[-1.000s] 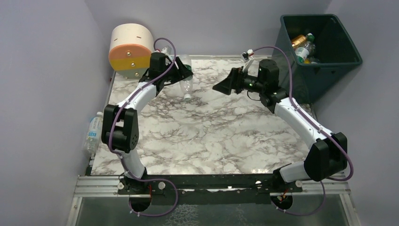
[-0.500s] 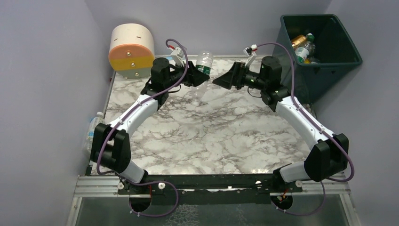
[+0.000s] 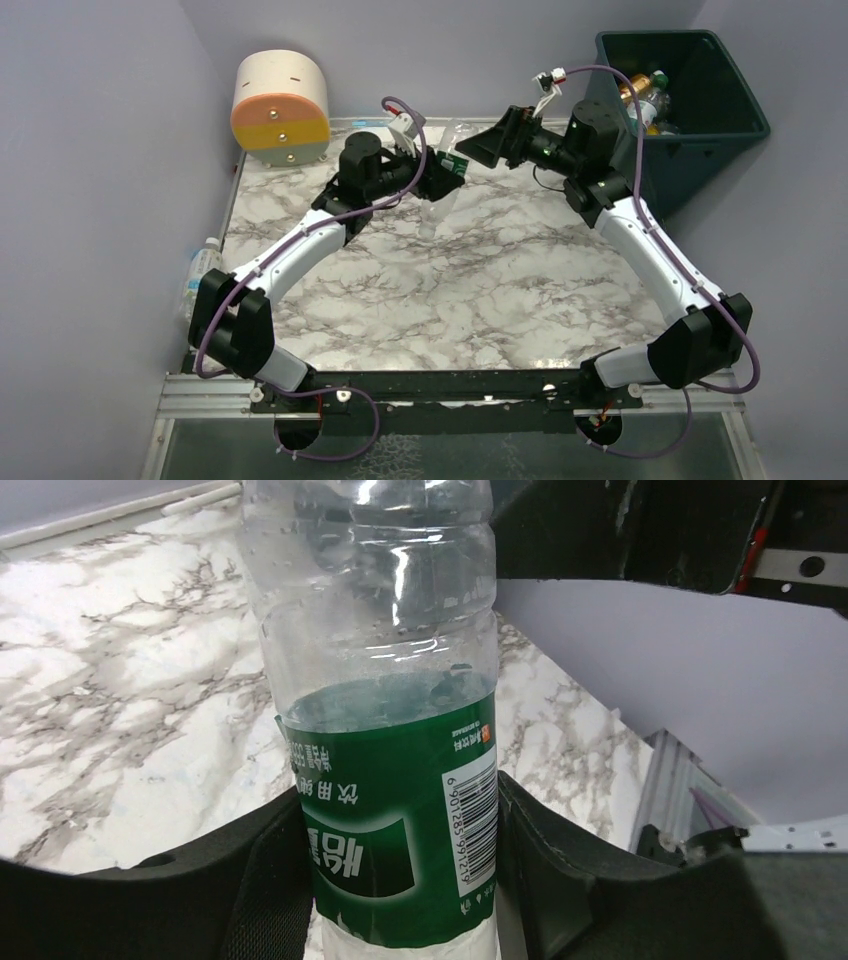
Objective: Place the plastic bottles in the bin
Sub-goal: Pick up the plastic bottle at the center of the board.
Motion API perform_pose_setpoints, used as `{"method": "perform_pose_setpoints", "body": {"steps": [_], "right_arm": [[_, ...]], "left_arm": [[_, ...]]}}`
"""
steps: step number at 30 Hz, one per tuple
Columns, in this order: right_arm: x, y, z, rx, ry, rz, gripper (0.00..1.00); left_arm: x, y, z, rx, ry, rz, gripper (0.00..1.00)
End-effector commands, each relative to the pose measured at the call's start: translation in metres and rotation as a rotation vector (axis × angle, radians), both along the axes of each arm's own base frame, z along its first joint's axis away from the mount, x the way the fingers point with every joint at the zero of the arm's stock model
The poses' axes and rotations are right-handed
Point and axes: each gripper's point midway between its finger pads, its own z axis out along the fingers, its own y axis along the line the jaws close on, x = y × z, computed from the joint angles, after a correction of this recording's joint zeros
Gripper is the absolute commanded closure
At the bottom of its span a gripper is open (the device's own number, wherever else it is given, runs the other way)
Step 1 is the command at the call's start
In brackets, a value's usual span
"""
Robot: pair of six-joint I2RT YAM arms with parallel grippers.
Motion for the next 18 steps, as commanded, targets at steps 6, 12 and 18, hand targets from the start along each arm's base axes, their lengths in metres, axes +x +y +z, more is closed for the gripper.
{"method": "perform_pose_setpoints", "body": {"steps": [6, 12, 18], "right_arm": [[0.01, -0.001, 0.001, -0.006, 0.017, -0.049, 0.01], [0.003, -0.011, -0.01, -0.068, 0.008, -0.08, 0.01], [-0.01, -0.022, -0.015, -0.098, -0.018, -0.104, 0.01]], "left_arm": [[-0.014, -0.008, 0.018, 0.093, -0.138, 0.059, 0.42], [-0.011, -0.007, 0.013, 0.098, -0.127, 0.078, 0.42], [-0.006, -0.009, 0.009, 0.117, -0.111, 0.085, 0.42]]}}
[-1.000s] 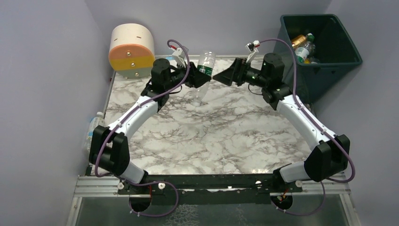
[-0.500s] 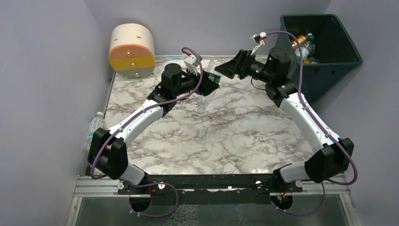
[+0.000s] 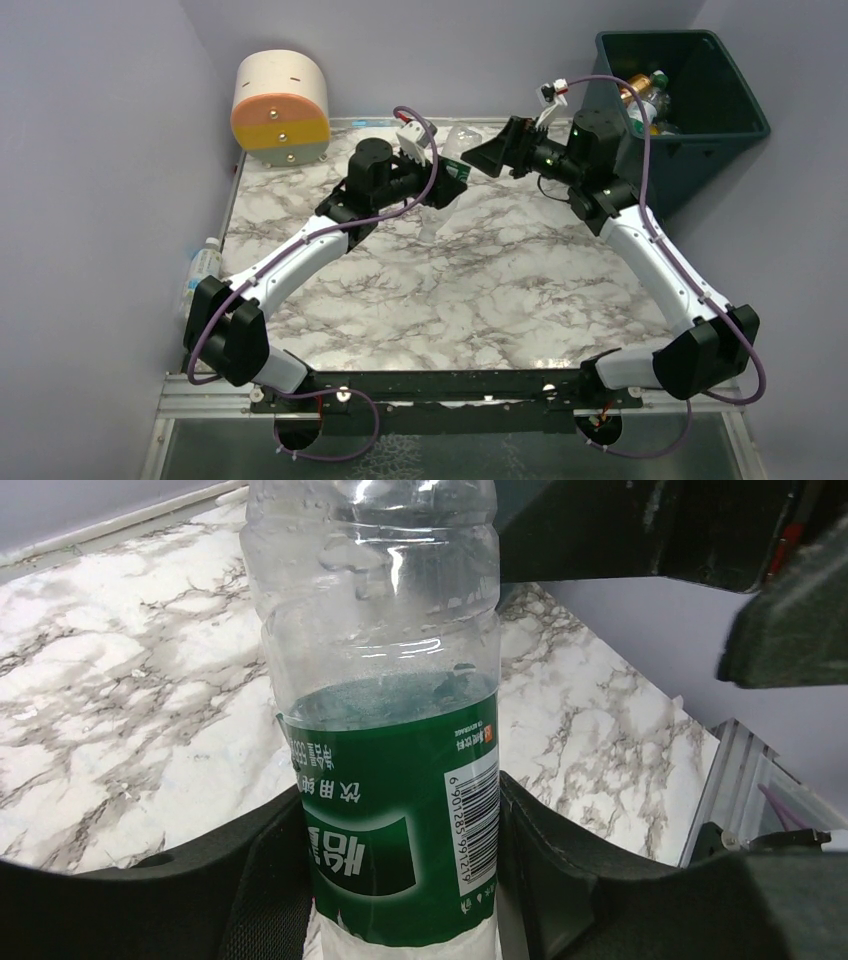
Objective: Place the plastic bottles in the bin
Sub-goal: Pick up the plastic bottle at the center of the board.
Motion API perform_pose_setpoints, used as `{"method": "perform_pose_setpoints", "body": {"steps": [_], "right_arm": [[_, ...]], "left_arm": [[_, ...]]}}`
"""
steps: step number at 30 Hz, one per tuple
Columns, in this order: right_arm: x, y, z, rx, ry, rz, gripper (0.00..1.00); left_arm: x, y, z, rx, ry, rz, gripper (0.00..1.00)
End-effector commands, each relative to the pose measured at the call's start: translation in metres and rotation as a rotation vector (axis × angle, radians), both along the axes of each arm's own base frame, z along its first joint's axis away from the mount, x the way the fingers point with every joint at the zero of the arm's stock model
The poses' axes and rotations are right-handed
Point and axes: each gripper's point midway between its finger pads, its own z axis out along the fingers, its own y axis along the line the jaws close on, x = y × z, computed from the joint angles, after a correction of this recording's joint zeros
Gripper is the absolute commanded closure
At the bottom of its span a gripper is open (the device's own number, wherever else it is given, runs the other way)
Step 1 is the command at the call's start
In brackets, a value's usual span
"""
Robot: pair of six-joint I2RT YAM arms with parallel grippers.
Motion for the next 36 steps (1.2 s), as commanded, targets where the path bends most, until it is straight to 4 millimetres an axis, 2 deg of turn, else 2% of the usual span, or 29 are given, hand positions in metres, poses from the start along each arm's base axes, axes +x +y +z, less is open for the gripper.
{"method": "perform_pose_setpoints", "body": {"steps": [1, 10, 14, 19, 29, 36], "right_arm": [[-0.012, -0.01, 0.007, -0.032, -0.054, -0.028, 0.01], [-0.017, -0.017, 0.013, -0.056, -0.097, -0.048, 0.01], [-0.015, -0.017, 0.012, -0.056, -0.091, -0.056, 0.01], [-0.016, -0.016, 0.023, -0.028, -0.102, -0.052, 0.01], [-0.022, -0.013, 0.033, 0.026, -0.045, -0.043, 0.01], [-0.028, -0.011, 0.034, 0.065, -0.028, -0.03, 0.01]], "left_arm": [[0.006, -0.002, 0.019, -0.003, -0.047, 0.014, 0.42], [0.019, -0.006, 0.036, 0.017, -0.073, 0.026, 0.42], [0.021, -0.008, 0.039, 0.014, -0.081, 0.022, 0.42], [0.019, -0.005, 0.04, 0.02, -0.09, 0.024, 0.42], [-0.002, 0.008, 0.049, 0.003, -0.096, 0.027, 0.42], [-0.022, 0.021, 0.049, 0.008, -0.082, 0.024, 0.42]]}}
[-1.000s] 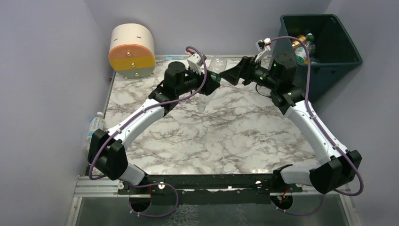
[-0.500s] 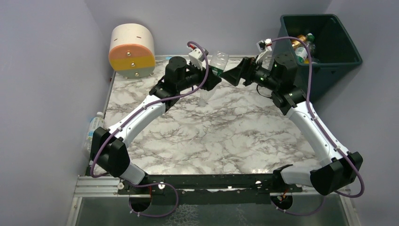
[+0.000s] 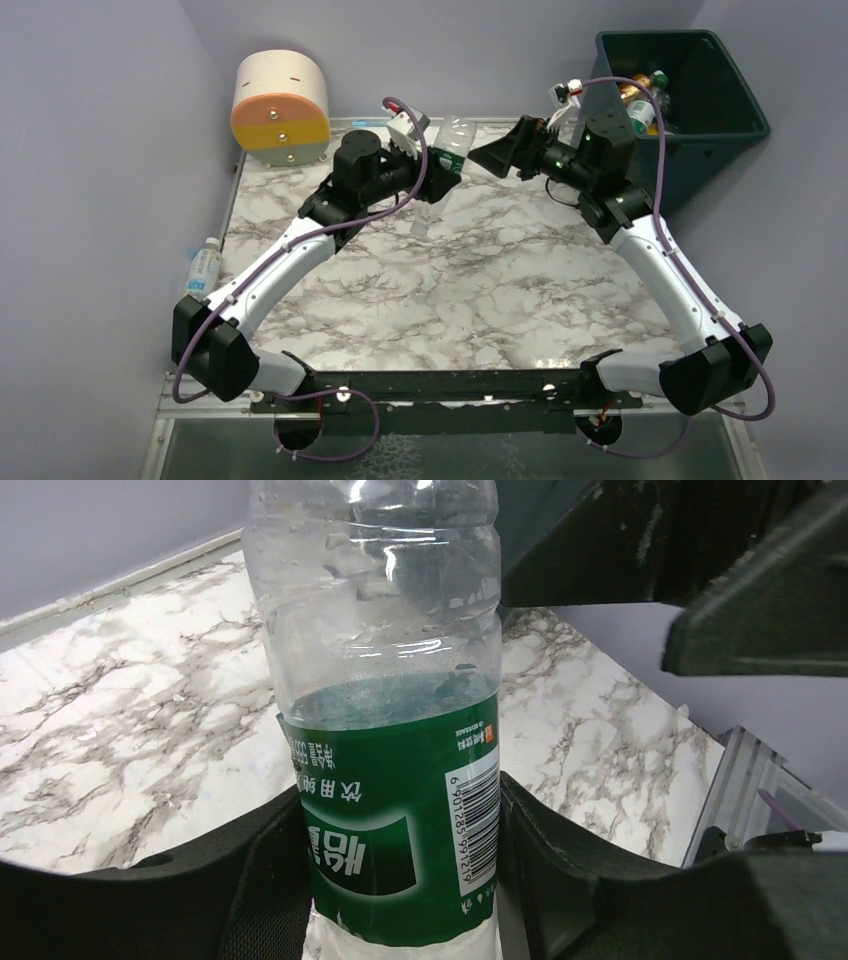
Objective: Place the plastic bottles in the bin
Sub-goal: Pick up the plastic bottle at the center of the board.
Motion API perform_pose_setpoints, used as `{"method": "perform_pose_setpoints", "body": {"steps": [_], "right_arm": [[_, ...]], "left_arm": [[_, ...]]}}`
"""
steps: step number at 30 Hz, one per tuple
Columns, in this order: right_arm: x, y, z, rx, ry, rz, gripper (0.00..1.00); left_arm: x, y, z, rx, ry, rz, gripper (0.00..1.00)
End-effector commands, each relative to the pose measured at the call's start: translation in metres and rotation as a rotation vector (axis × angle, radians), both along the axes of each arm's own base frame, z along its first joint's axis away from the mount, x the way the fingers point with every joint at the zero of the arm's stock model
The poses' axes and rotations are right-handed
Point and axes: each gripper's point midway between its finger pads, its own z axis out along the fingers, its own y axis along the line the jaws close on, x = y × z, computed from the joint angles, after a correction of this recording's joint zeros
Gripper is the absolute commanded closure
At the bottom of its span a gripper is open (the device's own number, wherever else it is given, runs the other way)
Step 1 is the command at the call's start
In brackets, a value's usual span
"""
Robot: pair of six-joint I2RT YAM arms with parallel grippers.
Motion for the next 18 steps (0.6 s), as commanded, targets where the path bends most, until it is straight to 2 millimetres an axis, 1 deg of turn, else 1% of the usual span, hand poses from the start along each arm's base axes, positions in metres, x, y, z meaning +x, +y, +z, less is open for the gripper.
{"method": "perform_pose_setpoints", "body": {"steps": [1, 7, 13, 18], "right_arm": [[-0.011, 0.003, 0.015, 0.056, -0.014, 0.023, 0.01], [-0.011, 0.011, 0.015, 0.109, 0.005, 0.067, 0.01], [-0.012, 0.019, 0.021, 0.132, 0.0, 0.118, 0.01], [-0.006, 0.026, 0.021, 0.134, 0.001, 0.136, 0.01]], "left_arm": [[-0.017, 0.01, 0.012, -0.017, -0.024, 0.004, 0.42], [-0.03, 0.014, 0.011, -0.023, -0.014, -0.015, 0.42], [-0.035, 0.018, 0.008, -0.015, -0.006, -0.011, 0.42], [-0.039, 0.02, 0.006, -0.019, 0.002, -0.014, 0.42]]}}
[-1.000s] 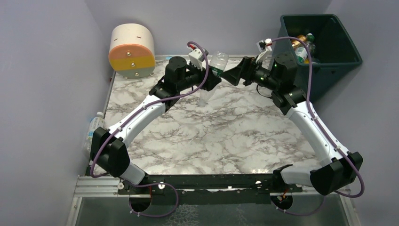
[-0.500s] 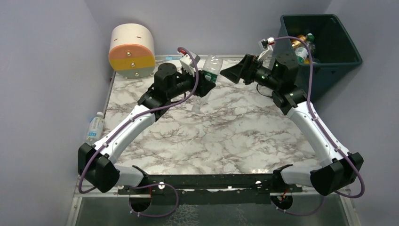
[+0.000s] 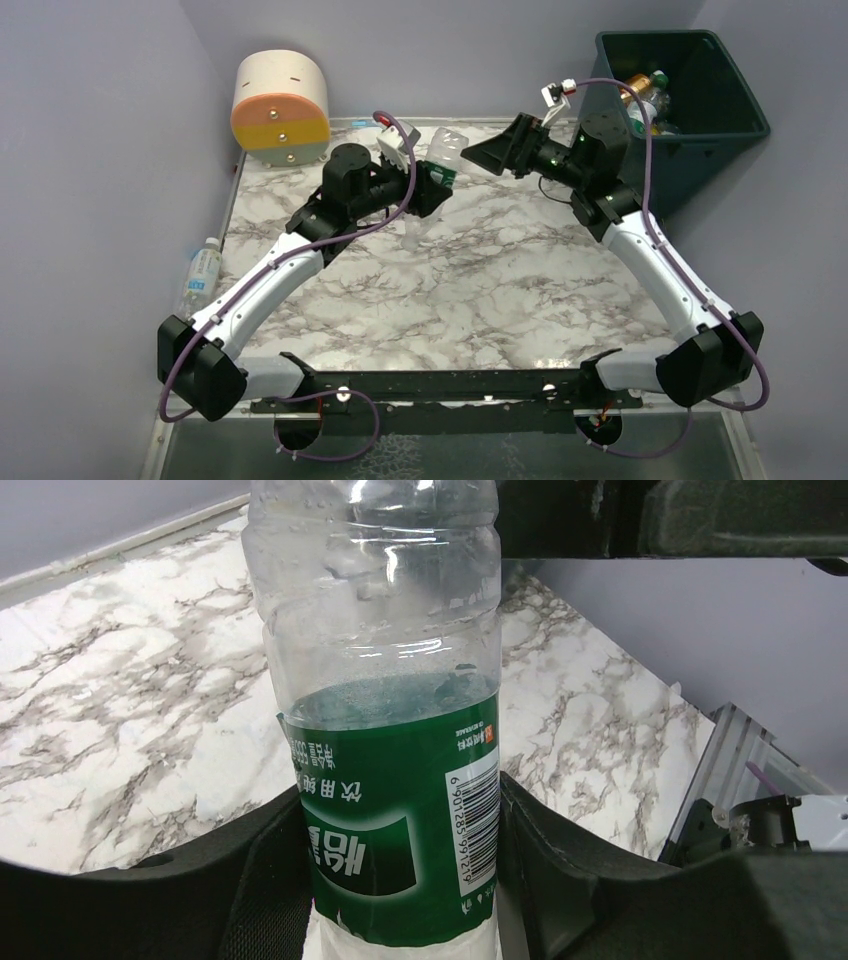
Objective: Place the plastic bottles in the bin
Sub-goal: Pick up the plastic bottle at the center of the board.
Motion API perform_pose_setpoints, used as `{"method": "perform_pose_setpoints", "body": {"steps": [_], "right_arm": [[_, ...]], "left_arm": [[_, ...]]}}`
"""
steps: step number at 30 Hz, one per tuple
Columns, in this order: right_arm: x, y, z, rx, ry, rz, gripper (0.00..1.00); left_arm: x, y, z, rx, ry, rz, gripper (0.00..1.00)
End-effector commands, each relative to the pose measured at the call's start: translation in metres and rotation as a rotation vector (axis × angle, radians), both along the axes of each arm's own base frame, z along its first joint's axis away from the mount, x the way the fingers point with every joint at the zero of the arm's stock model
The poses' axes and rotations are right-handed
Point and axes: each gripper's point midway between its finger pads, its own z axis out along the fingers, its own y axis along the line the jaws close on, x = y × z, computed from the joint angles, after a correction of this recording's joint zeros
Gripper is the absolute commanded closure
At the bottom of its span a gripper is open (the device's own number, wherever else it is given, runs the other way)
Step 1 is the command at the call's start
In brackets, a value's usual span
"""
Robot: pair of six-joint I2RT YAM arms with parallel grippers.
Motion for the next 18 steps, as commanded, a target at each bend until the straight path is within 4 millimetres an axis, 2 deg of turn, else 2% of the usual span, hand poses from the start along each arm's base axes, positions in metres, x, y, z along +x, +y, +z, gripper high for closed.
{"method": "perform_pose_setpoints", "body": {"steps": [1, 6, 12, 18], "right_arm": [[-0.001, 0.013, 0.015, 0.028, -0.039, 0.058, 0.01], [0.008, 0.029, 0.008, 0.017, -0.022, 0.087, 0.01], [0.017, 0.048, 0.001, 0.005, -0.011, 0.115, 0.01], [0.022, 0.06, -0.003, 0.003, -0.008, 0.129, 0.01]], "left_arm": [[-0.011, 0.002, 0.01, -0.023, -0.015, -0.015, 0.42], [-0.012, 0.001, 0.008, -0.02, -0.009, -0.019, 0.42], [-0.01, 0.0, -0.004, -0.003, 0.015, -0.016, 0.41], [-0.01, 0.0, -0.01, 0.005, 0.024, -0.012, 0.41]]}}
